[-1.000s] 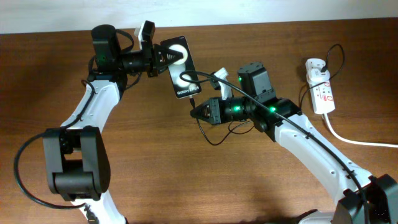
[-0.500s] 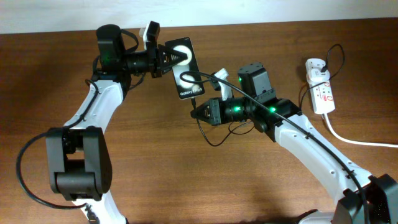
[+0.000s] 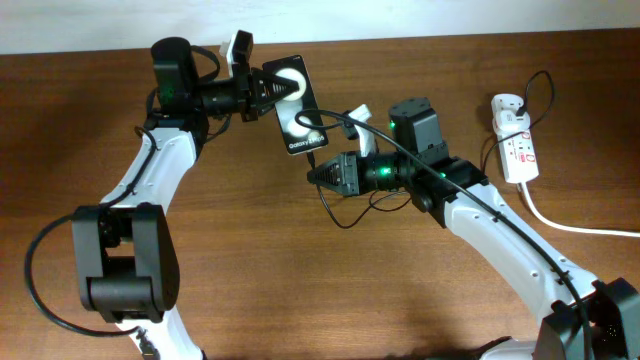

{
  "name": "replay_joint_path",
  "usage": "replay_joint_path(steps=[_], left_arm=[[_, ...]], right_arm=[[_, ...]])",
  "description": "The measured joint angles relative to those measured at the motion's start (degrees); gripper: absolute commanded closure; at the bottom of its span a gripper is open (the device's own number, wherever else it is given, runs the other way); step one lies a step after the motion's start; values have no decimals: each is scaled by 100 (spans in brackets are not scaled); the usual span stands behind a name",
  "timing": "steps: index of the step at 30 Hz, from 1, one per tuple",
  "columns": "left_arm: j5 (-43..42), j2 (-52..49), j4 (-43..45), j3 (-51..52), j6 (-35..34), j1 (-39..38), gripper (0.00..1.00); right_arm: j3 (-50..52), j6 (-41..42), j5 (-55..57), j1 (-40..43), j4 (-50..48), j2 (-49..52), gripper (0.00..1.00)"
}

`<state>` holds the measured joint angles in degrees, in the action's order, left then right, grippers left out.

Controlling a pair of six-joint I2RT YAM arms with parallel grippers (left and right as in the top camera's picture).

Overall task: Plug charger to phone and switch on socket
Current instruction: 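Push the USB-C plug into the phone's bottom port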

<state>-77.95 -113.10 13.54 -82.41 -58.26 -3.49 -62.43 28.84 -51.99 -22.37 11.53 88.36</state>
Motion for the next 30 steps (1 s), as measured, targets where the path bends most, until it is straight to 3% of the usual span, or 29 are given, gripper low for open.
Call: replay_joint_path(steps=[3,9,13,14,16,22,23,25,28,30], left_arm=[[0,0,0,0,0,0,100],[-146,0,-35,2,76,-63,100],[-260,0,-46,7,168,15,100],[-269,0,-46,7,168,61,100],[-284,0,-46,7,170,105,100],[-306,0,-85,7,999,103,100],[-306,0,-273,4,1185,103,100],[-214,0,-907,2,1589,103,100],[531,-7,-2894,33,2594,98,100],[1056,-7,-3648,33,3097,90,100]], right_arm=[[0,-2,-13,0,0,0,96],[-2,55,76,52,455,0,81],[-22,-57,90,70,732,0,62],[-22,-76,74,83,734,0,42],[-22,-101,72,109,739,0,17],[-24,-195,74,118,739,0,8],[-24,-205,98,118,739,0,1],[-24,-214,140,118,754,0,2],[-28,-223,391,120,870,0,1],[-35,-223,505,120,890,0,1]])
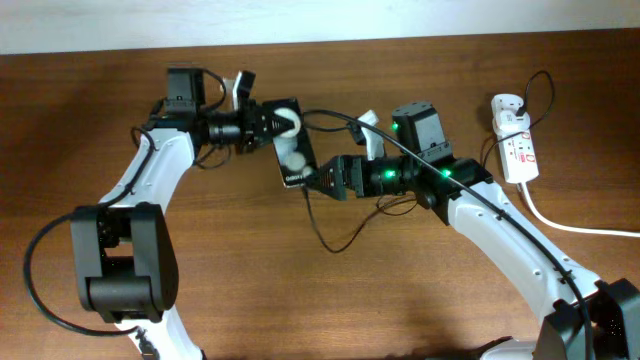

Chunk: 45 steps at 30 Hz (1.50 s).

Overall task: Plug charger to phone and switch on socket
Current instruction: 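Push the USB-C plug into the phone's bottom port, then lower the charging phone onto the table and open the left gripper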

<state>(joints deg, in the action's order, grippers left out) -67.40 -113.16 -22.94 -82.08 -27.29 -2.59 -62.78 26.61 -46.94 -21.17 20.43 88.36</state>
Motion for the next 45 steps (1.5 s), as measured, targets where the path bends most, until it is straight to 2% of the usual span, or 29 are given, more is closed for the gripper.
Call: replay_joint_path(steps=[3,6,11,27,32,33,34,35,37,38,39,41,45], left_arm=[[955,0,-658,2,518,-116,100],[1543,0,-748,2,640,-317,100],[1690,-417,-813,0,584,-575,100],[1644,-1388,-431,2,278,-581,100],[1405,-1602,-369,-2,203,-577,80],[1408,-1613,-376,-2,190,-577,62],[1434,-1624,-380,-2,173,-577,55],[1344,-1650,-372,-7,146,-575,50],[1246,-1639,-376,-70,105,-577,48],[1222,-1639,-376,-74,105,-577,32],[1213,-1637,-376,-76,105,-577,21],[1139,-1580,-448,-168,70,-584,13],[1615,-1512,-1115,-463,66,-634,10]], right_arm=[[0,0,103,0,17,0,1],[0,-7,103,0,17,0,1],[0,-4,127,0,17,0,1],[0,-2,212,-2,59,0,1],[0,0,212,0,59,0,1],[0,-2,212,0,59,0,1],[0,-2,212,0,59,0,1],[0,-2,214,0,57,0,1],[0,-2,214,0,59,0,1],[0,-4,214,0,59,0,1],[0,0,212,0,61,0,1],[0,0,214,0,68,0,1],[0,0,214,0,83,0,1]])
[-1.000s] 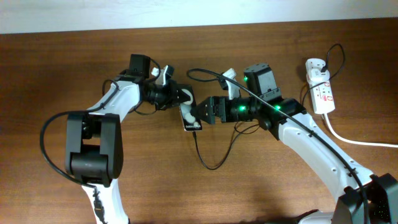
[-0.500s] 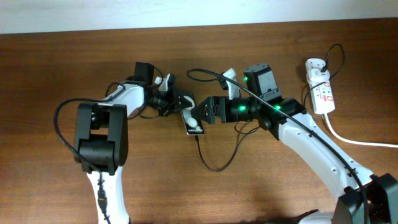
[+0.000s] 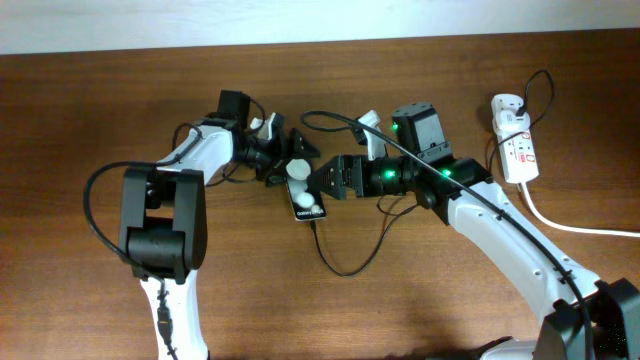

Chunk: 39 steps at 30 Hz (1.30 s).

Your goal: Plug charger to phone and switch on socket

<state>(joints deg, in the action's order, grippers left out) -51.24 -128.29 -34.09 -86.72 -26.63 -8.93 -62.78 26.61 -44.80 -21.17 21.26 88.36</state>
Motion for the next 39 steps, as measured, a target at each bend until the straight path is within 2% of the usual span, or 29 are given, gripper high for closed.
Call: replay_joint_path(steps=[4,6,10,13,15,16,17,20,25,26,29,33,34,39], left_arm=[[1515,4,-1250,-741,87,-2,5],[2236,4,-1436,-940,138,-2,4],[2647,22,-1602,-1021,334,4,9],[3104,26,-2319,-1679,721,120,0],[3211,282,-2422,-2387,852,199,1],[3233,435,-2428,-2542,890,212,1],[3252,942,-2411,-2914,914,221,1],[3263,1766,-2450,-3084,914,221,1],[3265,1801,-2492,-3093,914,221,1],[3265,1801,-2505,-3093,914,221,1],[3268,1801,-2494,-3093,914,221,1],[3268,1801,-2498,-3091,914,221,1],[3268,1801,-2498,-3091,914,221,1],[3268,1801,-2503,-3091,914,221,1]], right_arm=[[0,-2,0,0,11,0,1],[0,-2,20,0,13,0,1],[0,-4,48,0,24,0,1],[0,-2,81,0,107,0,1],[0,-39,109,-2,111,0,0],[0,-210,136,0,192,0,7],[0,-330,149,0,238,0,9],[-13,-1051,245,157,946,0,18],[-151,-1580,874,1620,2570,-190,26],[-297,-1770,1145,1993,3198,-313,33],[-1152,-1954,1873,2728,4299,-413,66],[-2559,-2061,2328,3722,4900,-444,85],[-2774,-2065,2347,3967,4920,-452,95],[-2986,-1945,2404,5174,4413,-407,96]])
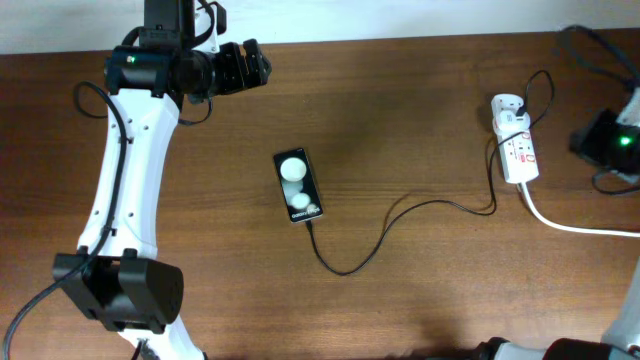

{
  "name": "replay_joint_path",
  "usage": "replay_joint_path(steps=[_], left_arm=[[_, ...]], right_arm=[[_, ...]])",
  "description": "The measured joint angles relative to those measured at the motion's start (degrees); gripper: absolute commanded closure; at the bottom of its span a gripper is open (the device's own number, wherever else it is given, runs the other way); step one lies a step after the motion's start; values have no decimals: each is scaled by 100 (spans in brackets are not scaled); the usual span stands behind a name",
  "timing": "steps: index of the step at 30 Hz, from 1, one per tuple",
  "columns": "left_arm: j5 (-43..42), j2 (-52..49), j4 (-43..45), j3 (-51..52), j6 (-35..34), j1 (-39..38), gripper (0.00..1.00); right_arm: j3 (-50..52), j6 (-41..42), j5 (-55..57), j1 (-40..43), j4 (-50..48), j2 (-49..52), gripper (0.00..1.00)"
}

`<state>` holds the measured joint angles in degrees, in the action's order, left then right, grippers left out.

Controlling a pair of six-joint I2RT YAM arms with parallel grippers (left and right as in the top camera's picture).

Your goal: Plug charger to phone and switch on socket

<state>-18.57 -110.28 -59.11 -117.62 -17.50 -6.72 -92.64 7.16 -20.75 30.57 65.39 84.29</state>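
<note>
The black phone (298, 185) lies flat at the middle of the table. The black charger cable (380, 232) enters its near end and curves right to the white socket strip (517, 150), where the white charger (507, 104) sits at the far end. My left gripper (262, 65) hovers at the far left, well away from the phone, with its fingers apart and nothing between them. At the right edge, only the dark front of my right gripper (585, 142) shows, just right of the strip. Its jaws cannot be made out.
The strip's white mains lead (570, 224) runs off to the right along the table. A loop of black cable (545, 85) rises behind the strip. The table's far edge meets a pale wall just behind the left arm.
Both grippers have left the phone. The left one is now at the far left, the right one at the right edge by the strip. The phone lies alone with the cable in it.
My left gripper held the phone raised at the back while my right gripper held the cable's plug just below it. Then plug and phone were together. Then the phone was low on the table with both grippers at it. Now it lies plugged in, both arms withdrawn.
</note>
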Motion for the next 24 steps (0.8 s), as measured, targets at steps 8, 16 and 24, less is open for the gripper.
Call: replay_joint_path(steps=[8,16,24], left_arm=[[0,0,-4,0,0,0,1],[0,0,-2,0,0,0,1],[0,0,-2,0,0,0,1]], right_arm=[[-199,393,-1045,824,-1694,2354,96],[-201,1141,-1314,378,-3060,3884,96],[-203,1449,-905,59,-3259,4402,96]])
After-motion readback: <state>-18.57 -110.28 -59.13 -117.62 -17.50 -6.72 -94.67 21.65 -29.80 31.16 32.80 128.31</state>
